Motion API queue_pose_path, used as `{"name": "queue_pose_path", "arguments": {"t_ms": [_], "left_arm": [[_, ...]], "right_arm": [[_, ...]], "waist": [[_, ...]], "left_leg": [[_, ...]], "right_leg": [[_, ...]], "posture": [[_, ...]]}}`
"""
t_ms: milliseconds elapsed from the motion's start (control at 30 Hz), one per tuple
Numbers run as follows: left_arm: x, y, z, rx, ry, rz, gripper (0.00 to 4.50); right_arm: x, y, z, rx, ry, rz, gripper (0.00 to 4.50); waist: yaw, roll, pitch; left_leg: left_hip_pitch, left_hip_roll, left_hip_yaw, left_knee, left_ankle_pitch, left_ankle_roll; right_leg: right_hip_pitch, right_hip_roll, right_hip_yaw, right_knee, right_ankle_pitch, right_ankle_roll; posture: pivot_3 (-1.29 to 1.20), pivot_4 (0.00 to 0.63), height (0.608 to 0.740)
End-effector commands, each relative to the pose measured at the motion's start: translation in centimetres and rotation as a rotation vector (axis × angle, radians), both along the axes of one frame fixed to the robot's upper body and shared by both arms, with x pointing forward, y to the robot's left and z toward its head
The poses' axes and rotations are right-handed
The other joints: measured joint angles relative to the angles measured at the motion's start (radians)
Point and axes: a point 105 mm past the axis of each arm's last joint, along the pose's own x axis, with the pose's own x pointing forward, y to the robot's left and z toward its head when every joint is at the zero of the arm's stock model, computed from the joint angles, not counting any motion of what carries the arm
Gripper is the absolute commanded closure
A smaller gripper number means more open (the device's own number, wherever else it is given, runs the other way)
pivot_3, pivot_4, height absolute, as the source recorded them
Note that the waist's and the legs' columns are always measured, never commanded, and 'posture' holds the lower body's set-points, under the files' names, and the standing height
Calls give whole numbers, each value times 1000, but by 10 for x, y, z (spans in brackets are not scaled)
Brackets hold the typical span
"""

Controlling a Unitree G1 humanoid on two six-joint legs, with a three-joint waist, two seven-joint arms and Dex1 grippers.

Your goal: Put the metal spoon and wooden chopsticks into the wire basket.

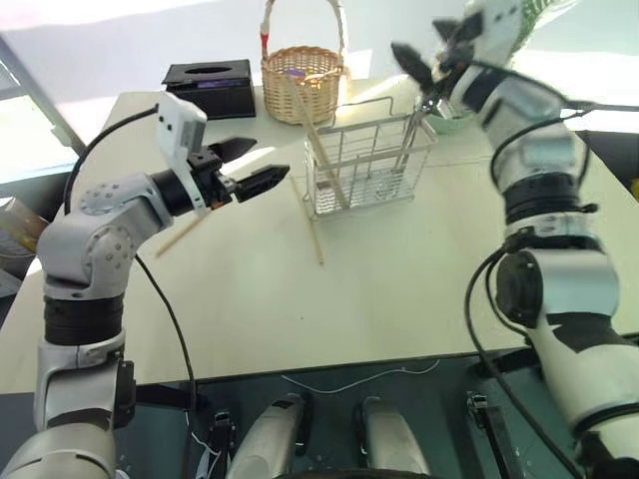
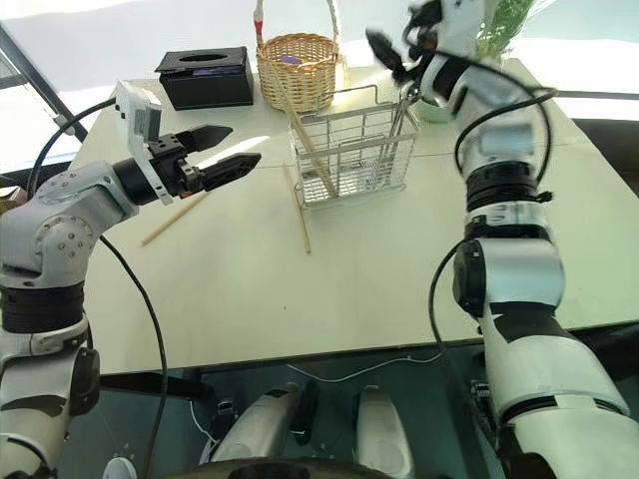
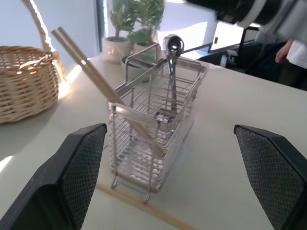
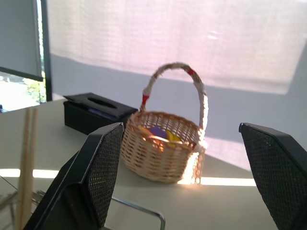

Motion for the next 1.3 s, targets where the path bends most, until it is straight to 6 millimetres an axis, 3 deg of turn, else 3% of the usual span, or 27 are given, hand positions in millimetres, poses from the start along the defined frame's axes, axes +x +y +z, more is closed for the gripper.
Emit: {"name": "queue_pose_path", "arguments": {"t_ms": [33, 100, 233, 367, 700, 867, 1067, 1167, 1300], "left_arm": [[10, 17, 9, 49, -59, 87, 0], [20, 29, 3, 93, -44, 151, 0], [39, 53, -14, 207, 14, 267, 0], [52, 69, -28, 287, 88, 278, 0], [78, 101, -69, 503, 229, 280, 0], [78, 112, -96, 547, 333, 316, 0], [74, 112, -126, 596, 425, 324, 0], [73, 114, -135, 597, 459, 349, 845], [72, 117, -139, 599, 471, 374, 2902]], "right_arm": [[-54, 4, 32, -33, -24, 154, 529], [-73, 7, 10, -96, 109, 214, 529], [-112, 15, -65, -324, 368, 252, 529], [-140, 17, -104, -366, 463, 284, 529], [-145, 11, -137, -267, 528, 177, 529], [-160, 11, -158, -311, 570, 173, 529], [-164, 11, -157, -314, 555, 176, 529], [-161, 9, -153, -298, 547, 166, 452], [-161, 9, -151, -284, 545, 168, 452]], "waist": [[-1, 0, 0], [-1, -1, -1], [-1, -1, -1], [-3, -1, -1], [1, -2, -1], [2, -4, -1], [-1, -4, -2], [1, -5, -2], [-1, -5, -3]], "left_leg": [[0, 0, 0, 0, 0, 0], [1, 0, 0, 0, -1, 1], [1, 0, 0, 1, -5, 7], [-3, 0, 1, 2, -5, 8], [-6, 0, 2, 3, -5, 9], [-9, 0, 2, 6, -6, 11], [-12, -1, 2, 10, -7, 12], [-12, -1, 2, 10, -7, 12], [-11, -1, 2, 10, -7, 12]], "right_leg": [[0, 0, 0, 0, 0, 0], [1, 0, 0, -1, 0, 0], [3, -1, 0, -1, 0, 0], [3, -3, 0, 0, 0, 0], [1, -3, 0, -2, 0, 0], [0, -3, -1, -2, 1, 2], [-1, -3, -1, -1, 2, 4], [0, -3, -1, -1, 2, 4], [0, -4, -1, -1, 2, 4]], "posture": [[0, 150, 734], [0, 150, 734], [0, 150, 734], [0, 150, 734], [0, 150, 734], [0, 150, 734], [0, 150, 734], [0, 150, 734], [0, 150, 734]]}}
